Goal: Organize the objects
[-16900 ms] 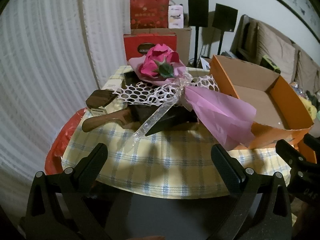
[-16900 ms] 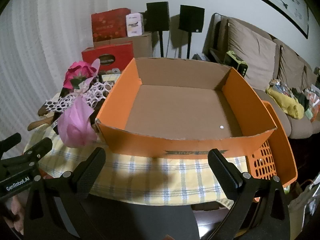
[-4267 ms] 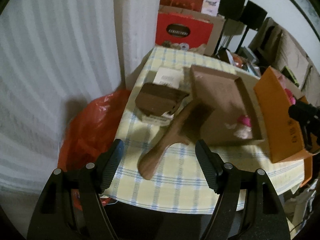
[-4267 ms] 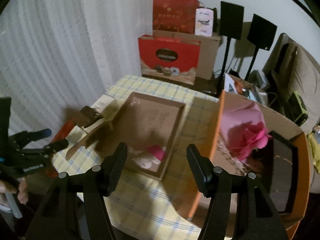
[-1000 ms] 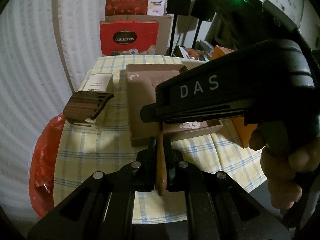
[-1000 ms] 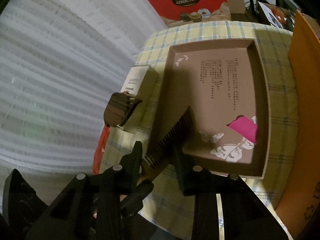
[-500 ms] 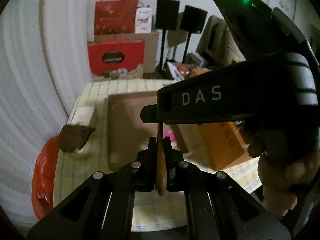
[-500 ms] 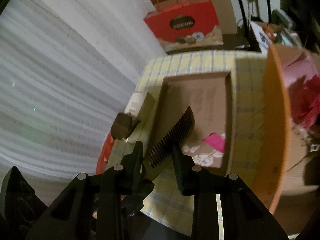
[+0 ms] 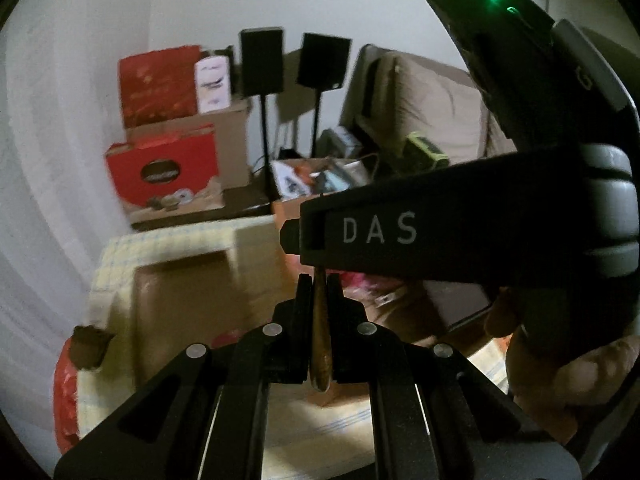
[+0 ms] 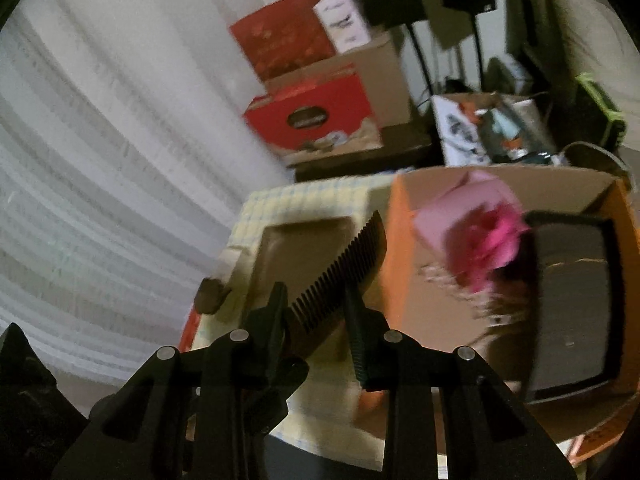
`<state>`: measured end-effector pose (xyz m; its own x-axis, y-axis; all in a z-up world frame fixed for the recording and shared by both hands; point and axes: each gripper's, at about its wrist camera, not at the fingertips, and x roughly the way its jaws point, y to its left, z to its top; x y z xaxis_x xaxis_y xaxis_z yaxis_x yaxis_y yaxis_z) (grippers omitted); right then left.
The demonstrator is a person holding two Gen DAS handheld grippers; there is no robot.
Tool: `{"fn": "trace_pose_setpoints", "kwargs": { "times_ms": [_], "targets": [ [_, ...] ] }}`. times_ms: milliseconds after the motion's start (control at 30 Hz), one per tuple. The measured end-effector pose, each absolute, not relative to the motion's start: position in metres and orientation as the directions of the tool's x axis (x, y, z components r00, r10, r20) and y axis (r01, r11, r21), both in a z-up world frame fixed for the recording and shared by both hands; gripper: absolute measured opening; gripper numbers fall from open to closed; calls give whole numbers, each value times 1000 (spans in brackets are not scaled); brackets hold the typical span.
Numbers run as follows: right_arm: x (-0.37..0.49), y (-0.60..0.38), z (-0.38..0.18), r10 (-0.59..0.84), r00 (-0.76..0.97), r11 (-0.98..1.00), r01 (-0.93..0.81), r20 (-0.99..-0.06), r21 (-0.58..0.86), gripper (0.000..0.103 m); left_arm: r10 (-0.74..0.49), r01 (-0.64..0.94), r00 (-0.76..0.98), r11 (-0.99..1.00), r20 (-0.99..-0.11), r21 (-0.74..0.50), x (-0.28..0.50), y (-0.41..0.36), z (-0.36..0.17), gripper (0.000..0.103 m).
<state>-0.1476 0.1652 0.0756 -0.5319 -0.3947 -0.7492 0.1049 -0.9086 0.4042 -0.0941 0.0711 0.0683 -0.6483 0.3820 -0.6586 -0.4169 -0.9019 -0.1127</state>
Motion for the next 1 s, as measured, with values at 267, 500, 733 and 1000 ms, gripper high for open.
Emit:
{"fn": "trace_pose_setpoints", "kwargs": {
  "times_ms": [267,500,733,1000],
  "targets": [
    [-140,242,78,-330,-570,-918,7,-753,396,29,439,-497,-603,-860,-666,-117,-100,155,68,7],
    [-134,303,67,-294,-581,-911,-70,-759,407,28,453,-533,-570,-839,-686,-112,-100,217,57,7],
    [-133,357,44,-310,-581,-884,-115,-752,454,28,442,-562,-552,-824,-707,-76,-99,261,38,7],
    [-140,387,18,-347,-576,-854,-131,-740,503,28,408,-571,-548,-821,-730,-30,-107,286,17,7]
  ]
}}
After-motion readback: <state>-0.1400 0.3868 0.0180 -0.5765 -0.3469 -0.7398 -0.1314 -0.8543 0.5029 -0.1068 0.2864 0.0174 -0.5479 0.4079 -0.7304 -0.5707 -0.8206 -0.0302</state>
